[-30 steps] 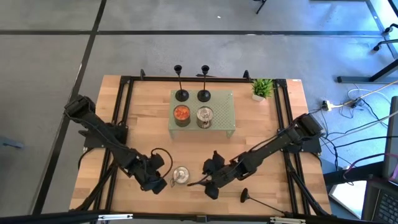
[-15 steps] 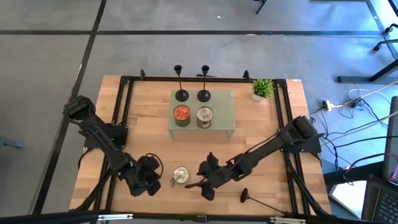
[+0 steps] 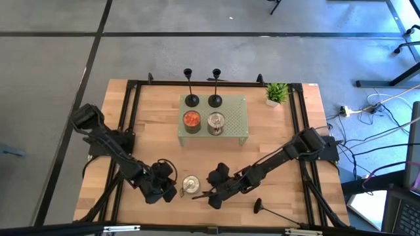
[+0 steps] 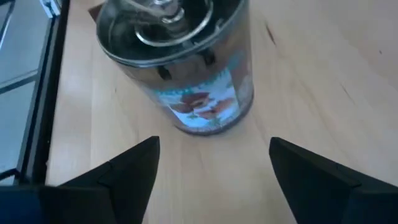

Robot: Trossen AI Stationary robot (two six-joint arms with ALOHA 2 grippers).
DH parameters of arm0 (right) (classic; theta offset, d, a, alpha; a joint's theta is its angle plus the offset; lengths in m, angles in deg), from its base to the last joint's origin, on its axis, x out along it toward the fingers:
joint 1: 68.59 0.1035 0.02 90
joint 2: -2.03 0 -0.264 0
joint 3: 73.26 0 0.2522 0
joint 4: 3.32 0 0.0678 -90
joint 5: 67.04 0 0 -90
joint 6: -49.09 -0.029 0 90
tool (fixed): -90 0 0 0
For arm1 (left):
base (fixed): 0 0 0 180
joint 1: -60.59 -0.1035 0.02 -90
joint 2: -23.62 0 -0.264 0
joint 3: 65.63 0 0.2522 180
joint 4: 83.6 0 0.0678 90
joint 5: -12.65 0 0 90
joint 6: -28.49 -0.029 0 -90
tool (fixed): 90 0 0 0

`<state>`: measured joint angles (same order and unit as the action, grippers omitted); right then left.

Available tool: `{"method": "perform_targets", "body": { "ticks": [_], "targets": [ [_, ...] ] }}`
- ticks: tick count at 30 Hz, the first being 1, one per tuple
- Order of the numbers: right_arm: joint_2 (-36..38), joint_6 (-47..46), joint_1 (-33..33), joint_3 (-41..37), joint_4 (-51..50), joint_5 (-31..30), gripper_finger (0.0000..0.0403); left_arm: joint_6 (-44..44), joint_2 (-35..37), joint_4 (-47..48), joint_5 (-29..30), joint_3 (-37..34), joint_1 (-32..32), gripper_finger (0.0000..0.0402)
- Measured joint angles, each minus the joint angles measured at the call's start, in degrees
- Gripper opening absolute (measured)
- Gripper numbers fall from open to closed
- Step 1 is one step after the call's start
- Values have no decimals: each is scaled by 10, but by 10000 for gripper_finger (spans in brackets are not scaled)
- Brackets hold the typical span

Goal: Pick & Place candle stick holders
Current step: Put the brown scented candle on the shelf aligned with the other brown scented candle

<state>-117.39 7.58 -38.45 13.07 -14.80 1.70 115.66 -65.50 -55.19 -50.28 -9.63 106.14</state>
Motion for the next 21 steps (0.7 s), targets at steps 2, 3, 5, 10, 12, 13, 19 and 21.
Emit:
{"method": "perform_targets", "body": {
  "ticks": [2,3,5,10,12,13,19,21],
  "targets": [
    [-6,6,1,0,16,-9,313,20,-19,-13,5,0,5,2],
    [-8,12,1,0,23,-11,317,31,-30,-24,12,0,6,2],
    [-14,29,1,0,43,-21,321,46,-55,-55,29,0,11,2],
    [-27,77,3,1,86,-47,330,34,-107,-160,41,0,3,2],
    [-30,90,3,0,83,-56,334,26,-119,-183,39,0,-5,2],
    [-32,93,3,0,85,-57,336,20,-122,-190,36,0,-10,2],
    [-37,95,3,0,89,-75,347,-41,-117,-194,-6,0,-52,2],
    [-38,100,2,0,88,-84,349,-71,-118,-212,-32,0,-71,2]
  ]
}}
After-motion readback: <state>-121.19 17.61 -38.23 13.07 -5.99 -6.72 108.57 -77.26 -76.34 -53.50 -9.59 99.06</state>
